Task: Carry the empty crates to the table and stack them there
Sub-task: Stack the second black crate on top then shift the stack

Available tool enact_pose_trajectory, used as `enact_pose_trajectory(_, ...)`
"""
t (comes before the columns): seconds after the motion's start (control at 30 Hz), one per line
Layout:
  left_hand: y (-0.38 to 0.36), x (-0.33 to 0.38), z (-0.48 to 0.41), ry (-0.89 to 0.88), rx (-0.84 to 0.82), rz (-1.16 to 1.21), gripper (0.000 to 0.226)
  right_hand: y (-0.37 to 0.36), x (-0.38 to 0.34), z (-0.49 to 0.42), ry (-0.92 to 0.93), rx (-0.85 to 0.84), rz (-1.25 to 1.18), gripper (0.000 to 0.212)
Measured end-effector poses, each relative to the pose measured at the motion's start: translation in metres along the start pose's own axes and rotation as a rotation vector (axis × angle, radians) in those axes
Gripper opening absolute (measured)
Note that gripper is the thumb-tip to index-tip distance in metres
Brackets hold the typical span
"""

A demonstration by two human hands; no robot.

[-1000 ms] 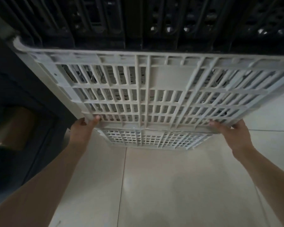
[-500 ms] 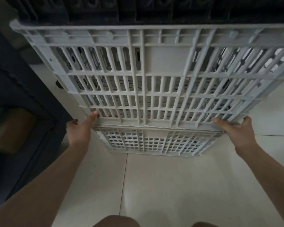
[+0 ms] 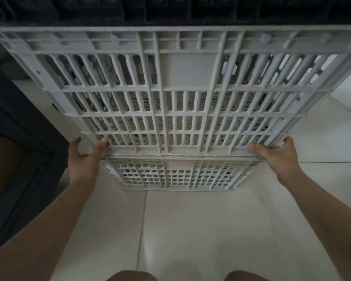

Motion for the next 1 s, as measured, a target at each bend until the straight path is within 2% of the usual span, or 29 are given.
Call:
enact_pose_trajectory(0.13, 0.000, 0.004, 0.000, -0.052, -0.023, -0.063, 0.091, -0.002, -0.002, -0.002, 0.001, -0.066, -0.046, 0.092)
enact_pose_trajectory(0.27, -0.002, 0.006, 0.001, -0.073, -0.081, -0.064, 0.067, -0.002, -0.005, 0.008, 0.036, -0.208, -0.103, 0.088)
enact_pose_trajectory(0.33, -0.003, 0.006, 0.001, -0.113, -0.072, -0.067, 0.049, 0.001, -0.003, 0.011, 0.053, -0.297, -0.106, 0.091)
enact_pose_trajectory(0.43, -0.004, 0.004, 0.001, -0.166, -0.034, -0.114, 0.050, 0.004, 0.003, 0.014, 0.030, -0.399, -0.067, 0.107)
enact_pose_trajectory(0.5, -0.006, 0.003, 0.001, -0.171, -0.003, -0.156, 0.053, 0.004, 0.006, 0.014, 0.045, -0.389, -0.035, 0.113)
enact_pose_trajectory(0.6, -0.009, 0.003, 0.004, -0.124, 0.010, -0.181, 0.054, 0.004, 0.005, 0.014, 0.092, -0.313, 0.022, 0.110)
enact_pose_trajectory(0.67, -0.011, 0.002, 0.006, -0.059, 0.005, -0.216, 0.065, 0.005, 0.005, 0.014, 0.105, -0.293, 0.026, 0.108)
enact_pose_trajectory(0.77, -0.011, 0.005, 0.011, -0.039, 0.048, -0.235, 0.078, 0.006, 0.006, 0.015, 0.121, -0.277, 0.031, 0.089)
enact_pose_trajectory(0.83, -0.011, 0.009, 0.015, -0.061, 0.069, -0.208, 0.078, 0.005, 0.006, 0.016, 0.129, -0.261, 0.052, 0.079)
enact_pose_trajectory(1.0, -0.013, 0.014, 0.020, -0.062, 0.096, -0.239, 0.070, 0.005, 0.008, 0.018, 0.158, -0.245, 0.043, 0.074)
Point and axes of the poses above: each hand's wrist, its own z-axis away from the middle knuckle, its own y-axis out of the back of the hand, x = y × z, the point moved 3 cm from there along -z, towards the middle knuckle, and after that the axes turned 6 degrees about -z, right-handed, at the moved point
